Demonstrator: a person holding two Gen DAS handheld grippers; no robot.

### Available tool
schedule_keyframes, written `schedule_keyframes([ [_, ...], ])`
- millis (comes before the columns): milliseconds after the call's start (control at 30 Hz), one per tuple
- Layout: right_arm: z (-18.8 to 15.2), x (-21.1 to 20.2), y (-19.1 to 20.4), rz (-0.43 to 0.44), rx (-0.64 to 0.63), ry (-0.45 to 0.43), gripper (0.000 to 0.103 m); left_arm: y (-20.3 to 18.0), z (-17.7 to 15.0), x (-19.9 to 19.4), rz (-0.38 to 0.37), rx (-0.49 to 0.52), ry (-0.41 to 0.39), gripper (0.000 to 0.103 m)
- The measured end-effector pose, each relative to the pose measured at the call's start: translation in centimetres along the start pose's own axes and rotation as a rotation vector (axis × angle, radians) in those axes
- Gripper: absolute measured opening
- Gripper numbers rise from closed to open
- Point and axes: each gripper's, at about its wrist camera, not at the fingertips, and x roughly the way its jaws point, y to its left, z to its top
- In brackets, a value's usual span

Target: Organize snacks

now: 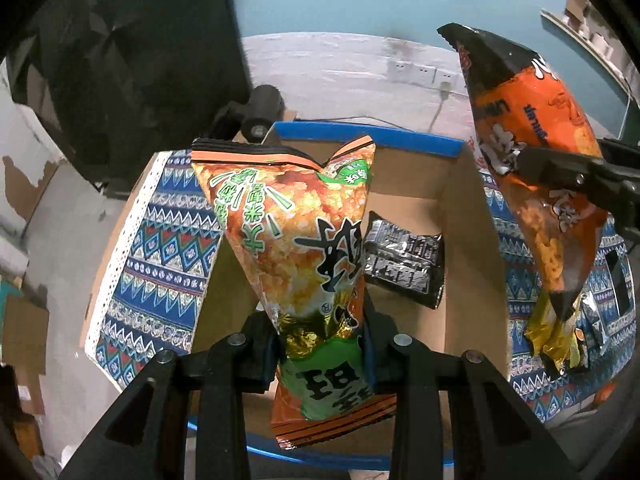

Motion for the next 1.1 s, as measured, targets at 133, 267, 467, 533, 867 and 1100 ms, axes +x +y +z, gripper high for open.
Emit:
schedule_keyframes([
  [133, 0.2, 0.9, 1.2, 0.019, -0.007, 0.018, 0.045, 0.3, 0.0, 0.2, 0.019, -0.015, 0.017, 0.056],
  [267, 0.5, 1.9, 2.2, 0.039, -0.004, 0.037, 0.045, 0.3, 0.2, -0.5, 0.075, 0.011, -0.005, 0.068],
  [467, 0.7, 3.0, 3.6, 0.060, -0.014, 0.055, 0.045, 1.0, 0.1, -1.4, 0.091, 0.005, -0.018, 0.069],
  [533, 0.7, 3.4, 4.0, 0.068, -0.019, 0.064, 0.045, 1.2, 0.2, -1.8, 0.088, 0.002, -0.023, 0.070],
  [867, 0.5, 5.5, 5.2, 0.085, -0.034, 0.101, 0.045, 2.0, 0.1, -2.3, 0.111, -0.015, -0.032, 0.071],
  [1100, 0.4, 6.0, 5.6, 0.111, -0.029, 0.108, 0.045, 2.3, 0.2, -2.6, 0.117, -0.026, -0.036, 0.071],
])
